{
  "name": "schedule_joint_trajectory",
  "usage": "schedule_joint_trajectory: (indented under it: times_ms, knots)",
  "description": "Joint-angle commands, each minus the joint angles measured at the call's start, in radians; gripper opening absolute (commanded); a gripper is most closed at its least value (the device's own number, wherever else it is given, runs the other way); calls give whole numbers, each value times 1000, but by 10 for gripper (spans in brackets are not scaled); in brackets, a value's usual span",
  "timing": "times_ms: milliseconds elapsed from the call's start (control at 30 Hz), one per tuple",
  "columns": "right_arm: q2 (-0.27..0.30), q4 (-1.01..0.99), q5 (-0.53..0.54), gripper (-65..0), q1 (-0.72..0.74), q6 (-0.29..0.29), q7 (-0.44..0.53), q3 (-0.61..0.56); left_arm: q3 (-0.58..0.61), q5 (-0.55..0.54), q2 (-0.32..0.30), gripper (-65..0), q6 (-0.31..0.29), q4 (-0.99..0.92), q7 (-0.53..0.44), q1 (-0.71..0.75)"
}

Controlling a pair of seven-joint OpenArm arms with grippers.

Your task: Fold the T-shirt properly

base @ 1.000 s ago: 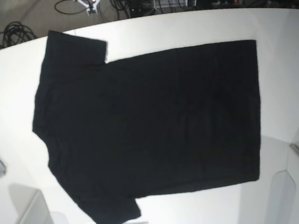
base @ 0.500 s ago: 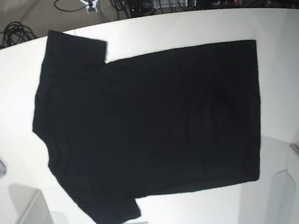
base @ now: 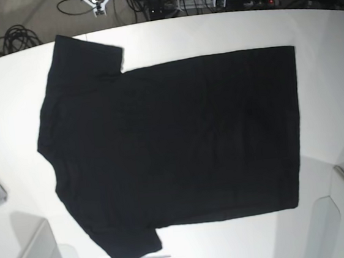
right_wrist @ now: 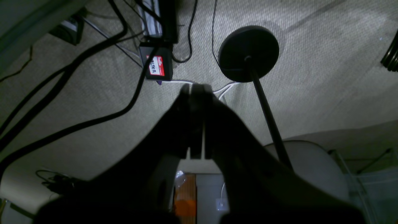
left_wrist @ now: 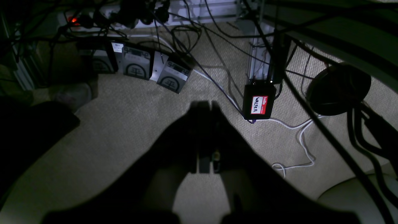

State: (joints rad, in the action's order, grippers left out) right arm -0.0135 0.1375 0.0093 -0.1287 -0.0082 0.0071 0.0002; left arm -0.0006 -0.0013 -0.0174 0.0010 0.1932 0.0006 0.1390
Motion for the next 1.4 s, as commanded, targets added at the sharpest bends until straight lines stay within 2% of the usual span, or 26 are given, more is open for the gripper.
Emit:
schedule_joint_trajectory:
  times_ms: [0, 167, 300, 433, 700, 900, 1067, 1233, 1367]
  knots:
    - [-3, 3, -4, -650, -6, 0, 1, -2, 4, 2, 0, -650, 6, -1, 0, 9]
    - [8, 7, -2, -650, -6, 0, 1, 2, 11, 2, -2, -650, 6, 2, 0, 9]
    - [10, 84, -1, -650, -42, 0, 0, 4, 12, 10, -3, -650, 6, 16, -1, 38]
    - [10, 205, -1, -650, -127, 0, -6, 4, 12, 13, -13, -650, 4, 168, -1, 152]
    - [53, 405, 1, -650, -309, 0, -8, 8, 12, 2, -80, -650, 4, 498, -1, 380]
    - [39, 637, 1, -650, -449, 1, -8, 211, 12, 2, -146, -650, 4, 716, -1, 523]
    - [20, 851, 1, -650, -564, 1, -11, 295, 12, 1, -197, -650, 4, 952, -1, 650]
    - [-29, 1082, 1, -650, -630, 3, -128, 381, -2, 1, -240, -650, 4, 1142, 0, 746]
    - [-62, 1256, 1, -650, -676, 3, -175, 436, -2, 1, -269, -650, 4, 1296, -1, 827]
